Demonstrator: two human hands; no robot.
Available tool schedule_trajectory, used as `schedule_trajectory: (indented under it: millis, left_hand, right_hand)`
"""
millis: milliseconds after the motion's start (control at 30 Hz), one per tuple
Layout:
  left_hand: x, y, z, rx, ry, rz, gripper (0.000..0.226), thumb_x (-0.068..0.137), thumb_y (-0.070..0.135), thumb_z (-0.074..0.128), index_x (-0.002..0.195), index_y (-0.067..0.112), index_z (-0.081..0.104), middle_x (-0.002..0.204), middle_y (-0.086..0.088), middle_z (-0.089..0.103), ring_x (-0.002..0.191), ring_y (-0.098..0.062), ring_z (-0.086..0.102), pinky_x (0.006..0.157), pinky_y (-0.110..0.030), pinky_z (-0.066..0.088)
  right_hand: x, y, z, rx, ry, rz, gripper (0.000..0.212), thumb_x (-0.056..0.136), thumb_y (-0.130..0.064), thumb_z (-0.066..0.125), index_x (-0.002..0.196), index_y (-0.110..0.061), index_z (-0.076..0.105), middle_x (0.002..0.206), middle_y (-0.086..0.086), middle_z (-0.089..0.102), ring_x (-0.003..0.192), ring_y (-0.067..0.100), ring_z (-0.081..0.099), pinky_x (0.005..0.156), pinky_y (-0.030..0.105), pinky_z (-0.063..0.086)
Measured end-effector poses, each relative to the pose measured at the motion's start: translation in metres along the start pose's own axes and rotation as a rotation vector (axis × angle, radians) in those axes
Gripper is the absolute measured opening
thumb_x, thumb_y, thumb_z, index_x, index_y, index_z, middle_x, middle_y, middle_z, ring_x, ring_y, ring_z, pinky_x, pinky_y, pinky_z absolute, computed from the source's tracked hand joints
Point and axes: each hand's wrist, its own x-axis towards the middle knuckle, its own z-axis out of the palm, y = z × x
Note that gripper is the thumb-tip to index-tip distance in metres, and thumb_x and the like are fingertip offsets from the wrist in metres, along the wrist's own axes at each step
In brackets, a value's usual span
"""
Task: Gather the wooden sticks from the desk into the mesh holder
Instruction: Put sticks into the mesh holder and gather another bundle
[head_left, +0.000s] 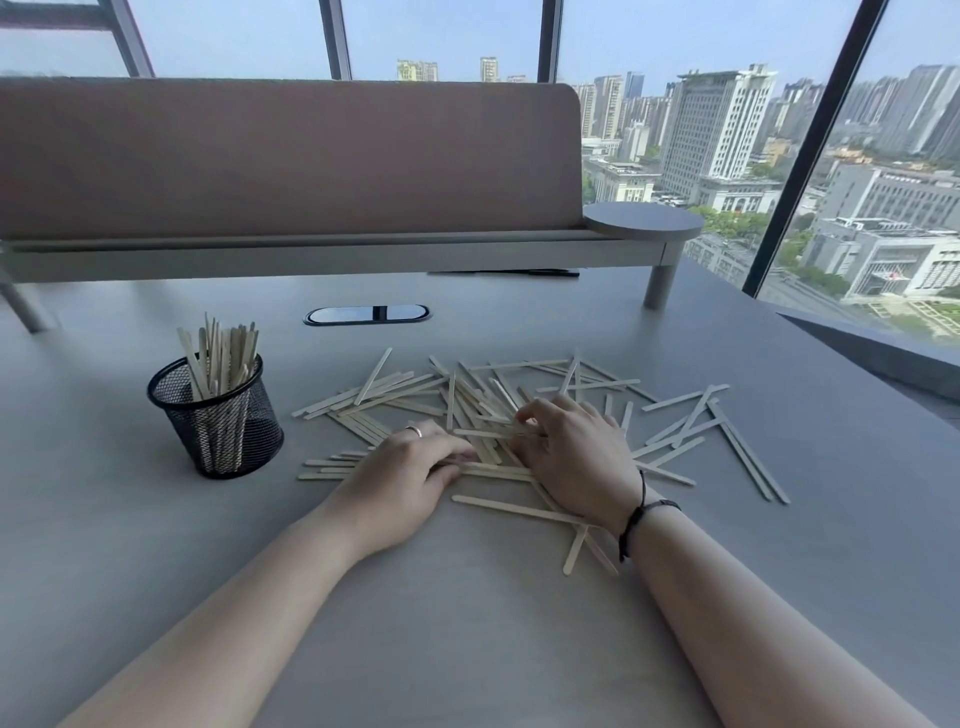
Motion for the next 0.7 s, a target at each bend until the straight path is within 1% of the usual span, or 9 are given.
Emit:
schedule_trajectory:
  millis: [133,233,300,333,400,467,567,633,700]
  left_hand:
    - [-0.003,0.006,-0.001,0.051,0.044,-0.011,0.028,0.093,0.026,0.06,0.115,0.017,0.074,0.107,0.004,0.068,0.101,-0.015,0.064,0.093,-0.032,0.049]
    - [-0.006,0.026,0.0,0.15,0.141,0.132,0.032,0.092,0.04,0.059,0.109,0.017,0.076,0.104,0.003,0.068,0.099,-0.019,0.063,0.09,-0.033,0.05]
    - [-0.009,0.049,0.005,0.176,0.102,0.21,0.043,0.087,0.055,0.063,0.109,0.019,0.075,0.106,0.003,0.068,0.101,-0.019,0.062,0.091,-0.034,0.049]
    - [-0.011,0.061,0.01,0.194,0.056,0.22,0.054,0.082,0.066,0.063,0.112,0.021,0.073,0.11,0.003,0.067,0.105,-0.018,0.061,0.095,-0.033,0.047]
    - [-0.011,0.082,0.02,0.255,-0.037,0.184,0.078,0.07,0.085,0.057,0.119,0.024,0.065,0.118,0.005,0.061,0.114,-0.017,0.054,0.105,-0.034,0.039]
    - [-0.008,0.09,0.029,0.301,-0.109,0.096,0.091,0.059,0.094,0.053,0.12,0.027,0.053,0.121,0.007,0.053,0.119,-0.017,0.048,0.113,-0.036,0.032]
    - [-0.003,0.088,0.032,0.306,-0.15,-0.032,0.095,0.055,0.098,0.052,0.12,0.029,0.044,0.125,0.007,0.049,0.126,-0.017,0.043,0.117,-0.039,0.026]
    - [-0.002,0.083,0.032,0.265,-0.139,-0.092,0.09,0.062,0.094,0.053,0.123,0.029,0.044,0.13,0.006,0.051,0.13,-0.017,0.042,0.116,-0.035,0.026]
    - [-0.002,0.077,0.031,0.259,-0.109,-0.098,0.08,0.073,0.087,0.053,0.127,0.029,0.044,0.133,0.005,0.053,0.131,-0.017,0.043,0.113,-0.033,0.029]
  right_hand:
    - [0.001,0.001,-0.001,-0.02,0.008,-0.025,0.033,0.093,-0.047,0.056,0.123,-0.033,0.06,0.118,-0.005,0.063,0.112,0.026,0.058,0.087,0.035,0.042]
    - [0.002,-0.001,-0.001,-0.024,0.015,-0.04,0.033,0.092,-0.046,0.056,0.122,-0.033,0.06,0.117,-0.004,0.063,0.11,0.027,0.06,0.085,0.035,0.043]
    - [0.003,-0.001,-0.002,-0.017,0.012,-0.048,0.033,0.091,-0.044,0.057,0.122,-0.035,0.06,0.116,-0.004,0.063,0.109,0.027,0.061,0.083,0.035,0.044]
    - [0.003,0.0,-0.002,-0.015,0.002,-0.053,0.033,0.09,-0.042,0.057,0.122,-0.035,0.06,0.115,-0.004,0.063,0.108,0.027,0.062,0.081,0.035,0.044]
    - [0.003,0.004,-0.005,-0.012,-0.027,-0.078,0.039,0.085,-0.033,0.06,0.123,-0.035,0.059,0.115,-0.005,0.062,0.106,0.025,0.064,0.076,0.035,0.047]
    - [0.003,0.007,-0.009,0.02,-0.03,-0.077,0.045,0.081,-0.029,0.061,0.126,-0.036,0.057,0.118,-0.007,0.061,0.106,0.022,0.065,0.072,0.034,0.05]
    - [0.006,0.007,-0.011,0.148,0.033,0.029,0.047,0.081,-0.044,0.069,0.126,-0.042,0.057,0.117,-0.013,0.061,0.099,0.014,0.064,0.072,0.029,0.045]
    - [0.008,0.005,-0.008,0.229,0.06,0.061,0.049,0.077,-0.049,0.072,0.123,-0.042,0.057,0.111,-0.017,0.062,0.09,0.008,0.062,0.071,0.027,0.043]
    - [0.01,0.002,-0.005,0.274,0.076,0.055,0.046,0.076,-0.049,0.072,0.12,-0.041,0.059,0.105,-0.018,0.064,0.088,0.008,0.063,0.073,0.028,0.047]
